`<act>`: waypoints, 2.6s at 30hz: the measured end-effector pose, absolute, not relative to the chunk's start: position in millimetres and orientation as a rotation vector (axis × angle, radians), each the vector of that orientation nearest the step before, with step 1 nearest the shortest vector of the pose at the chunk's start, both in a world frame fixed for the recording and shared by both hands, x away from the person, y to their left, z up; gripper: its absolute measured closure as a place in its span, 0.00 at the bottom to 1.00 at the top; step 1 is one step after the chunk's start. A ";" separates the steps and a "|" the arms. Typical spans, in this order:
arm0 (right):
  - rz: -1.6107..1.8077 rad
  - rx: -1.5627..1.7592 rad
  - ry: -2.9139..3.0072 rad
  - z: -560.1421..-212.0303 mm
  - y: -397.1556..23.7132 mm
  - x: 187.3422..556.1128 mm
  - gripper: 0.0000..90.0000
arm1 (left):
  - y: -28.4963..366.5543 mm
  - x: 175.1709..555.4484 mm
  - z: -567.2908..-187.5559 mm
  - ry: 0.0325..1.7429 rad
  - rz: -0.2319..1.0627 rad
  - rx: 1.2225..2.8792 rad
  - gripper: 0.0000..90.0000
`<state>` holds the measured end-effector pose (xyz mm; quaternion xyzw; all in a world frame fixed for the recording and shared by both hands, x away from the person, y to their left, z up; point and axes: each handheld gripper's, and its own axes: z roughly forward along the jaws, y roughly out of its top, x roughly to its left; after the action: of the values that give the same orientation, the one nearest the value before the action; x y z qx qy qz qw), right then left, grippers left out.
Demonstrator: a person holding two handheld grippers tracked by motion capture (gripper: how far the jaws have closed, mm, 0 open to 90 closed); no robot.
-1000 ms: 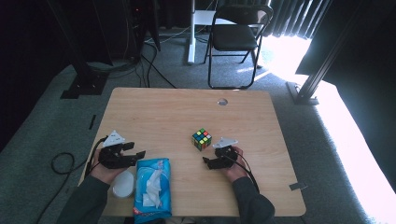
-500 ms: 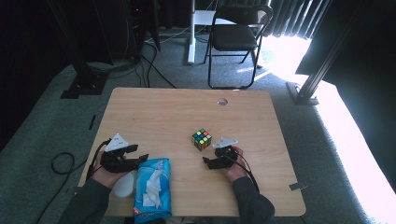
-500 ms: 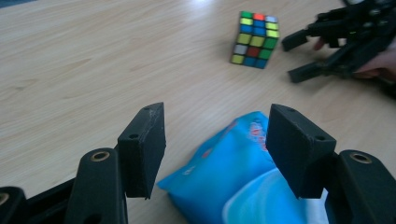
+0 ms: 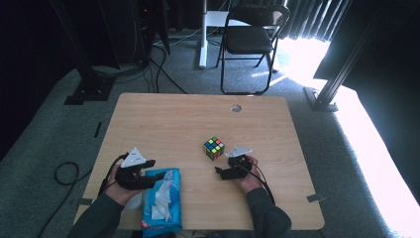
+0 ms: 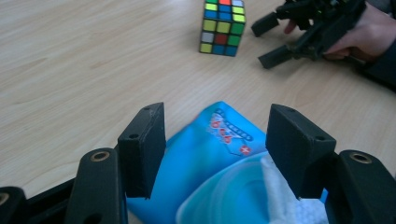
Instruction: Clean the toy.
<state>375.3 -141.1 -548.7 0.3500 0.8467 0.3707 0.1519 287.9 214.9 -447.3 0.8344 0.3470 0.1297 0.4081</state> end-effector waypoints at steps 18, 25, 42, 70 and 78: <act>1.064 1.004 2.430 -548.7 -141.1 375.4 0.23 | 196.7 279.7 -456.5 0.788 0.209 2.233 0.51; 1.064 1.003 2.430 -548.7 -141.2 375.4 0.23 | 190.1 276.1 -458.5 0.720 0.200 2.294 0.80; 1.065 1.004 2.430 -548.7 -141.1 375.4 0.23 | 202.3 282.2 -450.7 0.749 0.215 2.189 0.99; 1.064 1.004 2.430 -548.7 -141.1 375.4 0.23 | 208.4 319.2 -413.4 0.775 0.263 2.097 0.99; 1.065 1.004 2.430 -548.7 -141.1 375.5 0.23 | 213.8 330.0 -402.2 0.793 0.306 2.086 0.99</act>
<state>375.5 -141.1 -548.7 0.3497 0.8468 0.3709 0.1519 330.0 213.8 -402.2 0.8359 0.3180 0.1225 0.4302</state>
